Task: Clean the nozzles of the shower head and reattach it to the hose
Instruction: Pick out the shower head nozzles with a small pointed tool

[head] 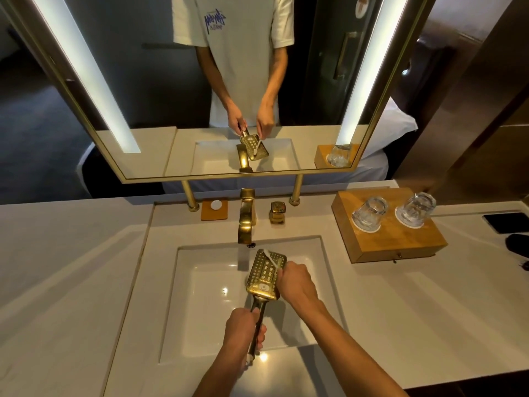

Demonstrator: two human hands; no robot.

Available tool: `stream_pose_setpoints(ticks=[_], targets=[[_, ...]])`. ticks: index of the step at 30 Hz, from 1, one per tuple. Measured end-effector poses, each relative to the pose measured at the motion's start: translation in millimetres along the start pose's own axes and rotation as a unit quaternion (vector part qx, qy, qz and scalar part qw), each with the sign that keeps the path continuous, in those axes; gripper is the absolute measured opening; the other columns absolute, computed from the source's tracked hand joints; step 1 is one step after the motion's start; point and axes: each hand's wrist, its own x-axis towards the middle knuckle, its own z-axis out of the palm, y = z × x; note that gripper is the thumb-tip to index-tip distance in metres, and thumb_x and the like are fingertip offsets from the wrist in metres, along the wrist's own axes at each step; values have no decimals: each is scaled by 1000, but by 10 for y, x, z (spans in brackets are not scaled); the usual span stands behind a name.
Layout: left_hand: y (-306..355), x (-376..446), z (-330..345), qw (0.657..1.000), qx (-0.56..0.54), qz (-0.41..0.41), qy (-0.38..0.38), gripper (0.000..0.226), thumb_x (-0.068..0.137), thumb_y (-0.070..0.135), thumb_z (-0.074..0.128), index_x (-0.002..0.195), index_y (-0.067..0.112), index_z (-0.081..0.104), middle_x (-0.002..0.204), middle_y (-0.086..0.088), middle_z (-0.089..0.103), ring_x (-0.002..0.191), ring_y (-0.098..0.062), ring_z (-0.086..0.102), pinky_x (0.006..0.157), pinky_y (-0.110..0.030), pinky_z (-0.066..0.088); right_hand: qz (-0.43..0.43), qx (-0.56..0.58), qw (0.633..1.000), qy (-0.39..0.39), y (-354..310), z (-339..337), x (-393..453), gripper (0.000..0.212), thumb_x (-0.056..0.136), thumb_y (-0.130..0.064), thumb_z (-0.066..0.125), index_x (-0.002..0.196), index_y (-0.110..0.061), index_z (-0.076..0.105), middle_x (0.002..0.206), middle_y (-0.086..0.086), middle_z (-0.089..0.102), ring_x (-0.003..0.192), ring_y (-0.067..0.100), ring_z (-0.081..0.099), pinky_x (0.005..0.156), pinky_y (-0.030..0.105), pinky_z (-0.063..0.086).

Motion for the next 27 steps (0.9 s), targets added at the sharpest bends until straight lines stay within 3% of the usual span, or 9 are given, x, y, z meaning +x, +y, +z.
stream_pose_setpoints(ticks=[4, 9, 11, 14, 16, 21, 27], targets=[[29, 26, -112, 1000, -9, 3, 2, 33, 101, 14, 44, 77, -2, 61, 56, -15, 61, 40, -22, 51, 42, -26, 40, -63, -56, 996, 15, 166, 124, -356, 38, 101, -41, 35, 87, -16, 62, 88, 6, 64, 66, 19, 51, 54, 27, 34], [72, -4, -222, 999, -20, 9, -29, 29, 101, 12, 41, 84, -2, 60, 59, -14, 59, 42, -22, 50, 43, -26, 39, -132, -108, 985, 19, 480, 81, -392, 45, 100, -50, 33, 83, -23, 65, 77, -1, 65, 67, 19, 62, 54, 29, 43], [79, -40, -241, 999, -17, 5, -39, 27, 101, 12, 41, 86, -2, 60, 60, -14, 59, 44, -22, 49, 43, -26, 39, -131, -122, 983, 36, 509, -62, -218, 44, 100, -49, 34, 85, -22, 66, 80, 1, 68, 73, 23, 65, 63, 33, 51], [62, -68, -235, 999, 4, 2, -44, 27, 100, 11, 41, 90, -3, 61, 59, -13, 59, 44, -22, 50, 43, -26, 40, -97, -106, 987, 71, 540, -258, -7, 43, 101, -45, 37, 80, -19, 64, 83, 6, 69, 78, 28, 65, 64, 32, 47], [53, -91, -239, 999, 13, 1, -47, 28, 100, 12, 40, 91, -3, 62, 59, -12, 60, 44, -22, 51, 44, -27, 41, -120, -83, 988, 57, 600, -266, 3, 42, 101, -46, 38, 71, -24, 57, 76, 2, 67, 71, 24, 63, 59, 30, 43], [86, -104, -284, 998, -7, 6, -57, 29, 101, 12, 39, 90, -2, 62, 59, -12, 59, 42, -21, 49, 43, -26, 40, -221, -72, 973, -7, 813, -5, -332, 42, 98, -56, 35, 74, -28, 55, 64, -11, 56, 58, 9, 52, 55, 30, 44], [124, -190, -218, 996, -7, 7, -86, 25, 100, 10, 40, 87, -2, 58, 59, -14, 58, 42, -21, 48, 42, -26, 37, -129, 32, 989, 58, 834, -218, -33, 41, 99, -47, 46, 79, -20, 68, 67, -3, 66, 62, 14, 60, 58, 35, 48]])
